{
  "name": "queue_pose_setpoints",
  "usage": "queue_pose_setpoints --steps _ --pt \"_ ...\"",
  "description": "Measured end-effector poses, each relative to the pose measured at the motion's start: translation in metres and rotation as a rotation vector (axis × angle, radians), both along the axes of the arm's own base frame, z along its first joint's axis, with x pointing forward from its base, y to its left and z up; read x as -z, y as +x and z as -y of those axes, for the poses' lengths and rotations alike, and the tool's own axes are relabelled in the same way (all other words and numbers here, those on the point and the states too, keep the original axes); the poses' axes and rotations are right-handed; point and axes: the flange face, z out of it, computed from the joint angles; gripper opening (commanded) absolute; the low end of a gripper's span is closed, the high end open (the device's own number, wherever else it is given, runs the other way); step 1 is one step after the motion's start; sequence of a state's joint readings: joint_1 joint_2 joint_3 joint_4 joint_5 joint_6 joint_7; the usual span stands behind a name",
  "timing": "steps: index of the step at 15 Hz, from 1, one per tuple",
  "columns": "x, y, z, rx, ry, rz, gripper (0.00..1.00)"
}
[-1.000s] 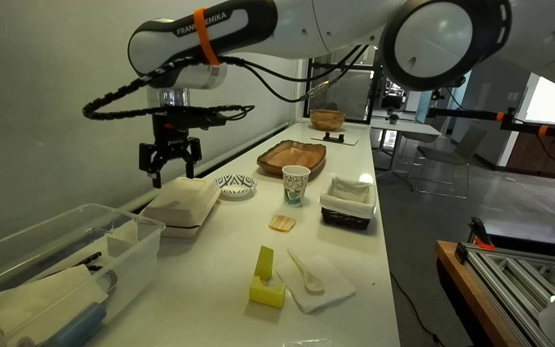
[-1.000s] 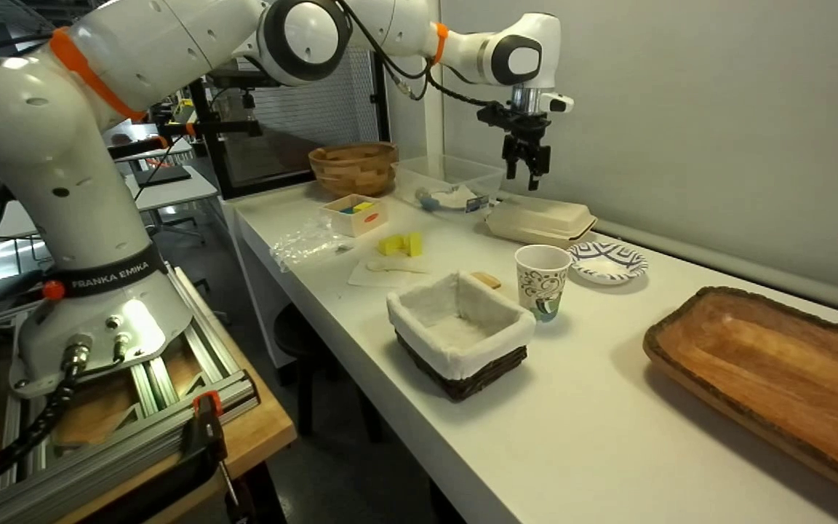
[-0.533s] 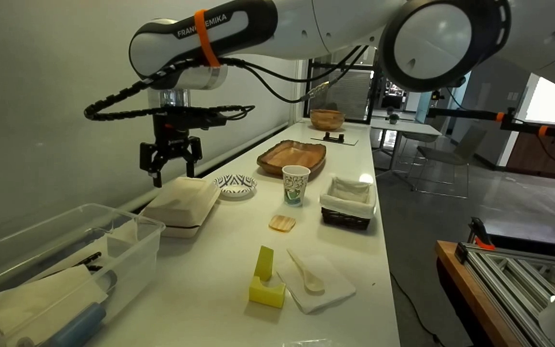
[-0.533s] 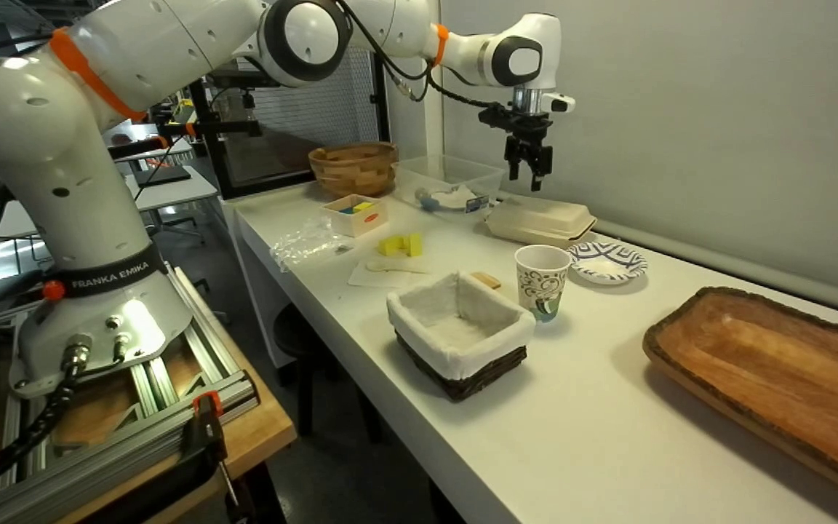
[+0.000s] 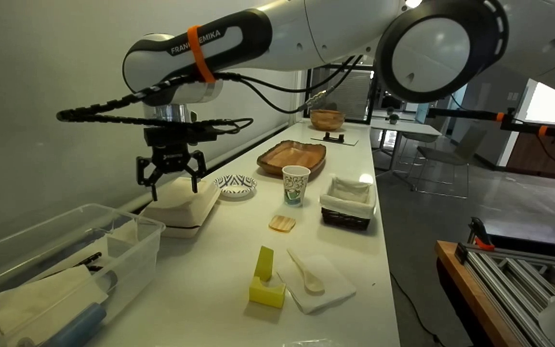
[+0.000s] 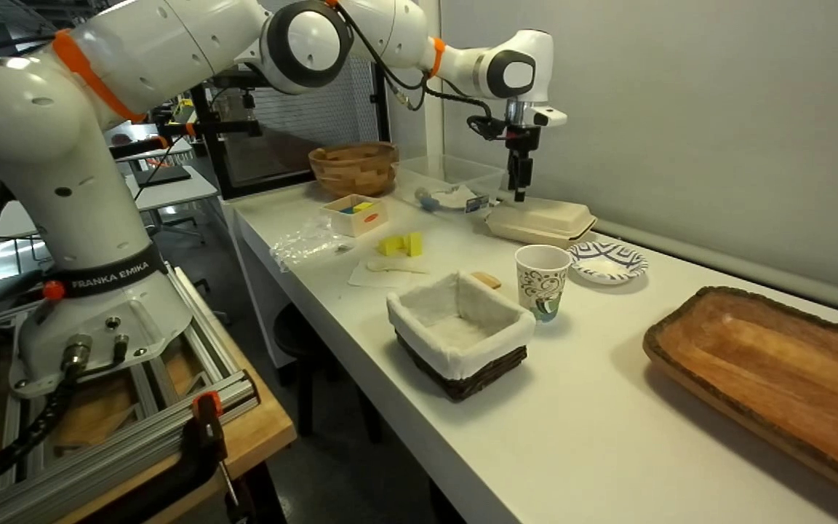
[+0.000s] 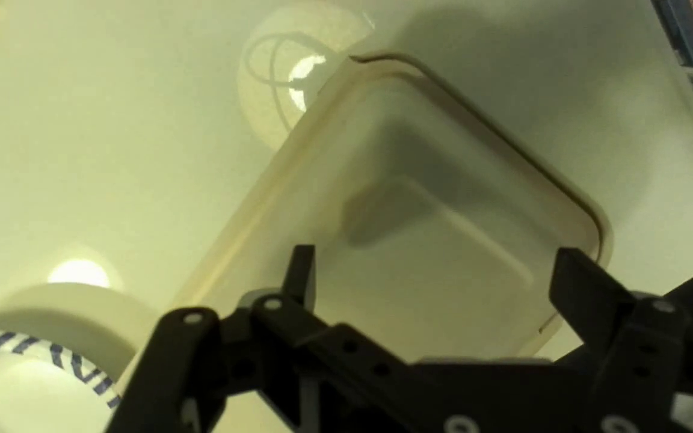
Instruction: Move the white bowl
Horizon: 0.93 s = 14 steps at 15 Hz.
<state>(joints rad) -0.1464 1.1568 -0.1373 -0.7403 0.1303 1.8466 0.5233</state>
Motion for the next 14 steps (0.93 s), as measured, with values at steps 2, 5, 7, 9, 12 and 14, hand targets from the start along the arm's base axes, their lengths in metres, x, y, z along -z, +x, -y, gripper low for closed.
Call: queue_pose_setpoints --steps 2,5,7,9,12,14 --pt "0.0078 -0.0008 -0.0002 0.106 0.001 -0.009 1.00" --pt "0.0134 -0.0005 0.0014 0.261 0.002 -0.007 1.00" --pt "0.0125 0.0005 0.0025 0.348 0.005 0.001 1.00" --pt "0.0088 0.0021 0.0020 0.403 0.010 0.009 1.00" --pt "0.0053 0.0038 0.0017 0.454 0.009 0.018 1.00" --pt "0.0073 0.0038 0.0026 0.471 0.009 0.018 1.00"
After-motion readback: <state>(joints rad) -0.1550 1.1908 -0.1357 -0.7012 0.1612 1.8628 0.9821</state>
